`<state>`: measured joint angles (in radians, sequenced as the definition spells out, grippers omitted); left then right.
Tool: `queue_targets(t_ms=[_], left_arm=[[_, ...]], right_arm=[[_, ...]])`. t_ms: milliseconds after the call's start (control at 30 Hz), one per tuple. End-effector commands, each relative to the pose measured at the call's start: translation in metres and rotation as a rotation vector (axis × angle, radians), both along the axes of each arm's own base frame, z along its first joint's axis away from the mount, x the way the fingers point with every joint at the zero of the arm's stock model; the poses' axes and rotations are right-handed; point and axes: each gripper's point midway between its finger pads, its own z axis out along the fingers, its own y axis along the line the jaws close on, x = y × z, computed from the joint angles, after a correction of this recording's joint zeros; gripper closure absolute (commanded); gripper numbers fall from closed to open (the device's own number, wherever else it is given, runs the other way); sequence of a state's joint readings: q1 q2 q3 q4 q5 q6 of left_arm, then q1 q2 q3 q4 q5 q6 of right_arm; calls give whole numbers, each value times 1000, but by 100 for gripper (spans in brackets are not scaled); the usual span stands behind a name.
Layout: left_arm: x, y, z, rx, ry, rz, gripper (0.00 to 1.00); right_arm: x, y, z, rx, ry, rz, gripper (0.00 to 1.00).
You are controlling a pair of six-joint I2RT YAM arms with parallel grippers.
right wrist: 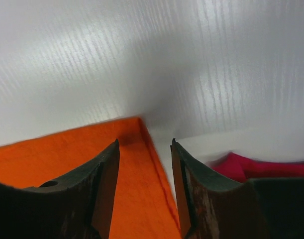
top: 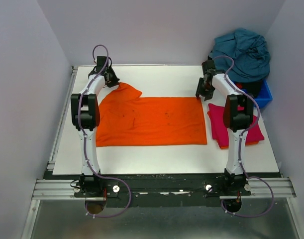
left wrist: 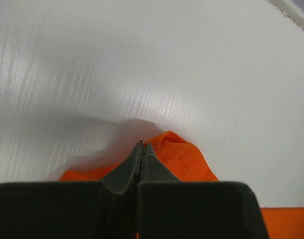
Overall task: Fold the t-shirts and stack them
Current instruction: Grap the side of the flattened tshirt furthest away from the robot with both arms
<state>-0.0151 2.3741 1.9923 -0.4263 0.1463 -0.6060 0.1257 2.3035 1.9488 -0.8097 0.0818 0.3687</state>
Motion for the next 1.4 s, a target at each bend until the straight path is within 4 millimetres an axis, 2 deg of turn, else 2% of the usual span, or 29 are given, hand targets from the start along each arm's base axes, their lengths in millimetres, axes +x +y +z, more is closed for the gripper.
queue_targets(t_ms=[0,33,100,167,300,367,433,467,500,533,633,733,800,900,933,1000,1067,1167,1200,1300,1367], left_arm=[[4,0,36,4,-80,-16,100],[4,-1,37,4,-84,-19,100],[3,-2,37,4,-82,-21,100],[3,-2,36,5,-84,-22,100],[5,-3,39,3,-93,-26,100],[5,-2,40,6,-92,-26,100],[5,-1,40,10,-93,-26,100],[5,-2,41,9,-96,-30,100],[5,-2,40,9,-93,-30,100],[5,-3,41,8,-96,-31,100],[4,-3,40,7,-92,-32,100],[4,-5,43,-4,-98,-37,100],[4,-5,44,-4,-102,-39,100],[4,-5,48,1,-112,-41,100],[4,-5,48,3,-114,-43,100],[3,-4,47,6,-110,-46,100],[3,-4,49,8,-115,-46,100],[3,-5,51,7,-121,-50,100],[4,-5,52,7,-124,-50,100],[3,-4,54,11,-127,-53,100],[3,-4,56,13,-132,-55,100]], right_arm=[[0,-16,13,-95,-37,-4,46],[3,-16,13,-101,-46,15,50],[4,-23,9,-146,-30,37,65],[5,-28,6,-175,-17,44,73],[6,-26,7,-167,-22,57,71],[4,-23,9,-147,-21,53,62],[1,-18,10,-122,-36,67,8],[5,-18,12,-125,-68,74,8],[9,-19,19,-134,-97,88,14],[12,-22,22,-160,-107,117,30],[20,-24,27,-192,-103,184,46],[23,-28,32,-235,-108,250,45],[24,-29,42,-255,-153,299,44],[27,-9,58,-168,-317,448,39],[27,-3,58,-134,-363,493,37],[22,-4,55,-96,-358,494,35],[21,-10,51,-50,-314,460,36],[24,-9,43,16,-345,473,38],[23,-7,41,33,-351,475,45],[23,-6,45,42,-369,478,45],[22,-7,39,37,-350,494,45]])
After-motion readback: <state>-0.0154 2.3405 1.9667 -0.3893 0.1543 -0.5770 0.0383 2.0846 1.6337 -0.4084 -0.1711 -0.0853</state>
